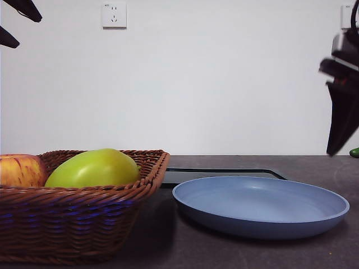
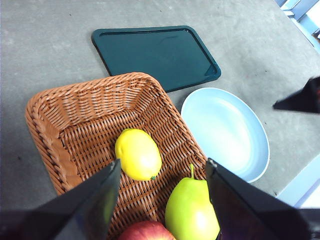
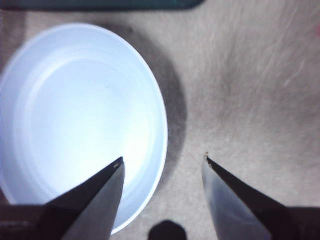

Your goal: Take the lemon from the basket,put the lemon in the plate,hand out the plate

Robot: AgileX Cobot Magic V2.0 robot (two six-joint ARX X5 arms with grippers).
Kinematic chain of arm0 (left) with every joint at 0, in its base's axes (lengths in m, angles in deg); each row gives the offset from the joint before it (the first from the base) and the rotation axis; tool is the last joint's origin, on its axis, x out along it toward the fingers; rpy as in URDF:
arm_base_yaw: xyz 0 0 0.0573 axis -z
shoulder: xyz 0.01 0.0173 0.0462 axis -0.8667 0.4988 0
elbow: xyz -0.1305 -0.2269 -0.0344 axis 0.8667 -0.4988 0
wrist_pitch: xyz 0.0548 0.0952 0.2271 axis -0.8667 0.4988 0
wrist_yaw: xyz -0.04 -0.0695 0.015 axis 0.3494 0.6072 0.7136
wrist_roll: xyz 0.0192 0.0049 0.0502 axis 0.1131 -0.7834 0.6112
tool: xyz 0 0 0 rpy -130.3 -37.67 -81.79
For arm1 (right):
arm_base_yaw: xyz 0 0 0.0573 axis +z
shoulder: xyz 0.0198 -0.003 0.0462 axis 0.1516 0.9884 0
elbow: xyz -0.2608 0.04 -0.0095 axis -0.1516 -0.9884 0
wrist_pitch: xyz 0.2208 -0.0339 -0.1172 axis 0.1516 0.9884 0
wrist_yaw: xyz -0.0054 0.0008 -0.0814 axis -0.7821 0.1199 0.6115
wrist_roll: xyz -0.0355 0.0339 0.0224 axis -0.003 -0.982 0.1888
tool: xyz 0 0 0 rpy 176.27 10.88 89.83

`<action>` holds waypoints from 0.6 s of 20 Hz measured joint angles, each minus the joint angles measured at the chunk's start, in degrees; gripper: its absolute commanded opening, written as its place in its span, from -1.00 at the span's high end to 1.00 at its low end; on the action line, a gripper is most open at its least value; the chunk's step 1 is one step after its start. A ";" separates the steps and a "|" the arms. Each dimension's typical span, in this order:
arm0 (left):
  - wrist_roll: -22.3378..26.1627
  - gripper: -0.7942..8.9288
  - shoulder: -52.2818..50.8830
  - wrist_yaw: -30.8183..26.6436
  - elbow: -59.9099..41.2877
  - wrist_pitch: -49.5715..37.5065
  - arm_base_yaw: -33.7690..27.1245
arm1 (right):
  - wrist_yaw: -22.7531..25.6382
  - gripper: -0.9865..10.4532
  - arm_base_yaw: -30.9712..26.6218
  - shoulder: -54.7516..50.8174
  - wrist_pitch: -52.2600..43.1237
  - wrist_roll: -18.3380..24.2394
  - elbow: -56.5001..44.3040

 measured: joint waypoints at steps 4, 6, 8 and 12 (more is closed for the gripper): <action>0.00 0.22 0.02 0.00 0.00 0.02 0.00 | -0.09 0.36 1.86 4.70 -4.31 -0.98 -0.70; 0.00 0.22 0.02 0.02 0.00 0.02 0.00 | -0.09 0.41 2.89 7.80 -6.47 -1.38 -0.70; 0.00 0.22 0.00 0.00 0.00 0.02 0.00 | -0.11 0.42 3.39 11.06 -8.72 -1.60 -0.70; 0.00 0.22 0.02 0.00 0.00 0.02 0.00 | -0.28 0.64 3.41 13.55 -10.25 -2.32 -0.79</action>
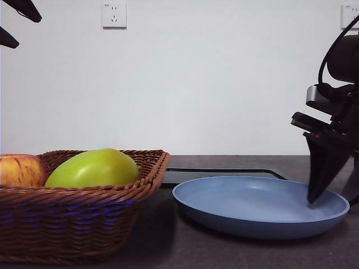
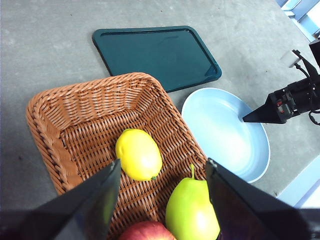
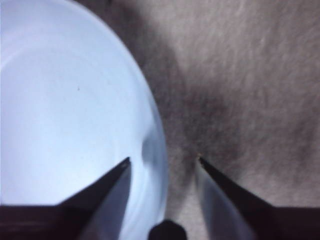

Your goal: Take the lemon from the basket,put the lemon in the plate,hand out the plate

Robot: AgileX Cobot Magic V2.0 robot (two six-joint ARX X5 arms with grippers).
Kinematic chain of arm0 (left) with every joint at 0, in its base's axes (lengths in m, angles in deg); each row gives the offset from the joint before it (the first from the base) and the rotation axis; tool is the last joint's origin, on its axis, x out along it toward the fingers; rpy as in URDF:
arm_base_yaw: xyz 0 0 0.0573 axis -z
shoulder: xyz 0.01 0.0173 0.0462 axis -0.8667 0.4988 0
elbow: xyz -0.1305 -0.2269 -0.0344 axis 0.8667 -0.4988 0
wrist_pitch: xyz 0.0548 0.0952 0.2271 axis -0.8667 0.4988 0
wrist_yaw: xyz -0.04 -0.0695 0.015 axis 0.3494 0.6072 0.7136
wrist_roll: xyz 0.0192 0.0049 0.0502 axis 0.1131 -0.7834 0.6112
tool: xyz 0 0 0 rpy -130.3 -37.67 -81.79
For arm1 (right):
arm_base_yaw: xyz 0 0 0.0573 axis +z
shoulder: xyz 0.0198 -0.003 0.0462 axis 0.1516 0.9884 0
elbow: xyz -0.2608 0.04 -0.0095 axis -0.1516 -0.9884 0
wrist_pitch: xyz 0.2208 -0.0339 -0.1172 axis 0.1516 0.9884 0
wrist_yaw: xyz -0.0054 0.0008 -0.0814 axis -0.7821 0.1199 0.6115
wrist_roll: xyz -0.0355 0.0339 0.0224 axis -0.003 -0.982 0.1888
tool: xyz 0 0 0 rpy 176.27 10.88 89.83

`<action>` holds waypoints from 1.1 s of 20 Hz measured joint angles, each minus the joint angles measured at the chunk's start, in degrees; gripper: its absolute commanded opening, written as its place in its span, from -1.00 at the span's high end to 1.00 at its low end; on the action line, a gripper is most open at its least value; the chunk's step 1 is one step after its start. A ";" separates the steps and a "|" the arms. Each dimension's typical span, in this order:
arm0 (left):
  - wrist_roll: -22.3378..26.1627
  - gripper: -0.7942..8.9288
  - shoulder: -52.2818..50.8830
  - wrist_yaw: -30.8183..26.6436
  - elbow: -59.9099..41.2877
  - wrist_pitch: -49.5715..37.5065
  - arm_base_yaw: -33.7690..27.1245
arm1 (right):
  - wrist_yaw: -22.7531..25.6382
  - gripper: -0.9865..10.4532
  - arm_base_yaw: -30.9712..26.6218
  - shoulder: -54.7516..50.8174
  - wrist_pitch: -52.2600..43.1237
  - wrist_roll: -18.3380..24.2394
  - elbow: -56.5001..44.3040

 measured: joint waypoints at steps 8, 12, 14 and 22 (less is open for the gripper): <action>0.00 0.22 0.00 0.00 0.00 -0.07 1.46 | -0.35 0.82 -0.04 -4.76 1.42 -1.18 0.00; -2.21 0.20 0.09 -0.44 0.00 -2.75 1.88 | 0.24 0.82 0.00 -14.38 6.64 -1.36 -0.02; -3.32 0.13 1.44 -1.33 0.02 -2.69 2.84 | 0.26 0.82 -0.04 -19.56 9.92 -1.42 -0.02; -6.14 0.14 15.26 -8.44 0.04 -10.95 13.64 | 0.24 0.82 -0.02 -37.24 15.19 -2.89 -0.02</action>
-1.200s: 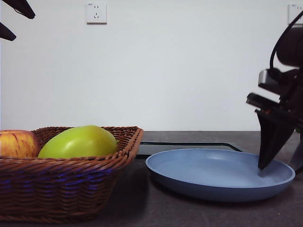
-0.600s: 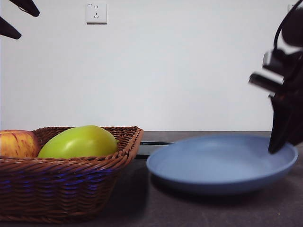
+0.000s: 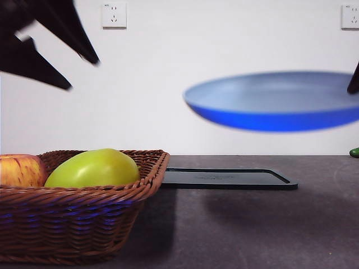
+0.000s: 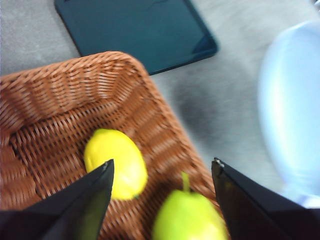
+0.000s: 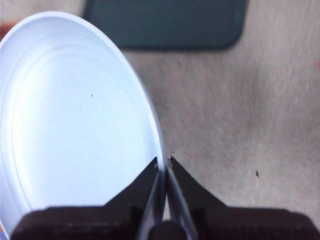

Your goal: Take the lemon from the basket,put the lemon in the plate,hand out the plate

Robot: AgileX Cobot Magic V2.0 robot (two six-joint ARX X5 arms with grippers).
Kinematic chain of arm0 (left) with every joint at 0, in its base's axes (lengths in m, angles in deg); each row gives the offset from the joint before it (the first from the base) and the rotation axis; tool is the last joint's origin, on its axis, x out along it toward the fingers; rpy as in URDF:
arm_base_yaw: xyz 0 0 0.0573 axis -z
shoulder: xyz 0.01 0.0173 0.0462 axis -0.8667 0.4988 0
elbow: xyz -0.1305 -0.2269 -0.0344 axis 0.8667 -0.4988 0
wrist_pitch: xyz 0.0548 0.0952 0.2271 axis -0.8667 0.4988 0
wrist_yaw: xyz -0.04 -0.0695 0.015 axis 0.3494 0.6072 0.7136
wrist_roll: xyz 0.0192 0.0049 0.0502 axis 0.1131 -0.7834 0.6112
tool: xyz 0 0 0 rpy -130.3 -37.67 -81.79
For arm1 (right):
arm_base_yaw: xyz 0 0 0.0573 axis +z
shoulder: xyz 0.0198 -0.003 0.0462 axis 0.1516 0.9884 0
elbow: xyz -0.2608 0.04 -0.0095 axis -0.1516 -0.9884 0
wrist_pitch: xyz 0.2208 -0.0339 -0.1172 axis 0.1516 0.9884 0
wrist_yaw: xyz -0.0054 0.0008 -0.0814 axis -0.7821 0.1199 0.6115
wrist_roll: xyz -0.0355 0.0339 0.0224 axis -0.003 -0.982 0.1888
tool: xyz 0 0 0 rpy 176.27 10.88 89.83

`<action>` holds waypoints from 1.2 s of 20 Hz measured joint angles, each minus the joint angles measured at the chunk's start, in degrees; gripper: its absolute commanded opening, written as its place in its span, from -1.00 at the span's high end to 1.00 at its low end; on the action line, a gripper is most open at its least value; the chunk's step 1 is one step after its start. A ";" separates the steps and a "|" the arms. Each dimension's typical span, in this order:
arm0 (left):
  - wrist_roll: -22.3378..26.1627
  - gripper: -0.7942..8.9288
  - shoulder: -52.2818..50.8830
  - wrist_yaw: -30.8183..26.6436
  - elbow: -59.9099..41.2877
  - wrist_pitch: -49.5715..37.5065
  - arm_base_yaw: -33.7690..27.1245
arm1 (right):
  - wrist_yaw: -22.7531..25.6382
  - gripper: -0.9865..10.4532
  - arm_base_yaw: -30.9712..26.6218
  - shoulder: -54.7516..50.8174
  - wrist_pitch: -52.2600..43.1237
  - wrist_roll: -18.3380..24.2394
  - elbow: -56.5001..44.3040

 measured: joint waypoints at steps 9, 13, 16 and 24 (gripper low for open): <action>-0.42 0.14 16.92 -11.19 4.17 -1.57 5.64 | 0.00 0.82 0.00 -6.69 4.74 -1.14 0.00; -0.42 0.14 23.71 -15.02 6.05 -0.26 7.30 | 0.00 0.82 0.00 -6.82 5.38 -1.14 0.00; -0.42 0.14 25.86 -14.99 6.60 -0.55 7.30 | 0.00 0.82 0.00 -6.84 5.53 -1.14 0.00; 0.83 0.42 27.47 -15.89 6.51 0.09 7.54 | 0.02 0.82 0.00 -6.84 5.55 -1.14 0.00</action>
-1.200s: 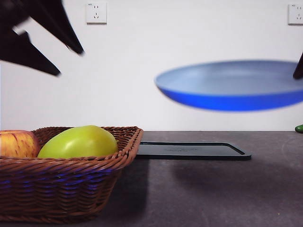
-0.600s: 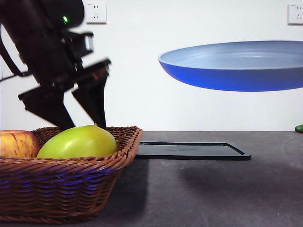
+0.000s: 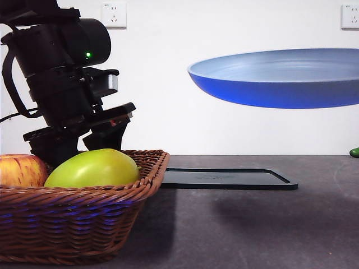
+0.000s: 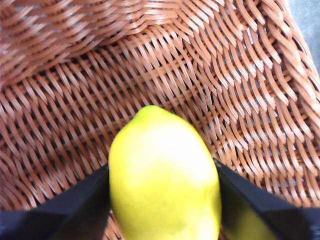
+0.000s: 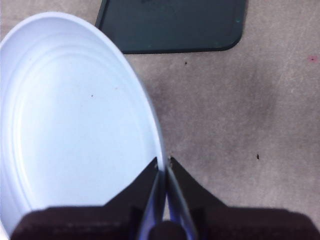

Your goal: Take the lemon from the basket,put the lemon in the plate,hand out the plate

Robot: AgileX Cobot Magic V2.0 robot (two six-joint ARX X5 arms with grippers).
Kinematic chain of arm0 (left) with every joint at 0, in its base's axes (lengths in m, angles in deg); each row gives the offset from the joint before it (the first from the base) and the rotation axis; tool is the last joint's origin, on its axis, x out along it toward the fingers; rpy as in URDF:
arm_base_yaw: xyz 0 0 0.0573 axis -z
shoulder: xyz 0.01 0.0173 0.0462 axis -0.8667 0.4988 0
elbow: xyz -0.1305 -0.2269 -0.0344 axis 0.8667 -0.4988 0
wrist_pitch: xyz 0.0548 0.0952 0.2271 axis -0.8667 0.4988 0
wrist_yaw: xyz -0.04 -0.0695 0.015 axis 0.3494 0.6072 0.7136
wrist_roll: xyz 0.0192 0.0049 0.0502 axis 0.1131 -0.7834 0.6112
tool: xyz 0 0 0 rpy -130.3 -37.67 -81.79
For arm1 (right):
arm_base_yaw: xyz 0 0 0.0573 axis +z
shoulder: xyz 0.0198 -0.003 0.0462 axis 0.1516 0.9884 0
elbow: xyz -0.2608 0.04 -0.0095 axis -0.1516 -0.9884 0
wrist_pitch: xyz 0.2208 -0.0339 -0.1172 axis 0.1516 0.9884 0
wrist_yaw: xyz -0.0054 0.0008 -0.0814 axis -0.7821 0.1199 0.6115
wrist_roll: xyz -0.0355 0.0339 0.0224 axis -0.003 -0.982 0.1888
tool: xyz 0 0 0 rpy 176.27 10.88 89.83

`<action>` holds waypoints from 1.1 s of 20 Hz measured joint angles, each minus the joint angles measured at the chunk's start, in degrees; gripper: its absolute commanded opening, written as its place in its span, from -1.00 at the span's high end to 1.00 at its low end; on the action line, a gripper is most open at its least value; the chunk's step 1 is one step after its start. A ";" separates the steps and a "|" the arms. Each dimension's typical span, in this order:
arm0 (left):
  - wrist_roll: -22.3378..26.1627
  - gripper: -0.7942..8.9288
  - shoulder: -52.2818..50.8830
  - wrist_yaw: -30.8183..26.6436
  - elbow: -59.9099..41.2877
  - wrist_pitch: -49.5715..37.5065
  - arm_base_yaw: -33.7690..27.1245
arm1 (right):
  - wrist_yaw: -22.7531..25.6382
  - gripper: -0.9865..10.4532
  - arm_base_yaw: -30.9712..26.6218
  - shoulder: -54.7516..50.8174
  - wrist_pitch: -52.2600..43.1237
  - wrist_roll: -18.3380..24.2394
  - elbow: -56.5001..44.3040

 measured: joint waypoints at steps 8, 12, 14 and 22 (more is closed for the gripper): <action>3.89 0.42 -0.07 0.07 17.25 15.72 0.72 | 0.39 0.82 0.00 8.20 -2.16 0.00 0.00; 3.98 0.42 -0.26 14.14 24.30 16.94 7.65 | 0.07 0.82 0.00 18.58 -9.07 -0.28 0.00; 3.96 0.42 -0.26 13.99 24.28 14.97 13.44 | -3.52 0.82 -0.02 22.49 -11.58 -1.14 0.00; 6.08 0.42 1.11 0.68 24.28 4.96 25.22 | -11.56 0.82 0.04 24.61 -14.36 -3.32 0.00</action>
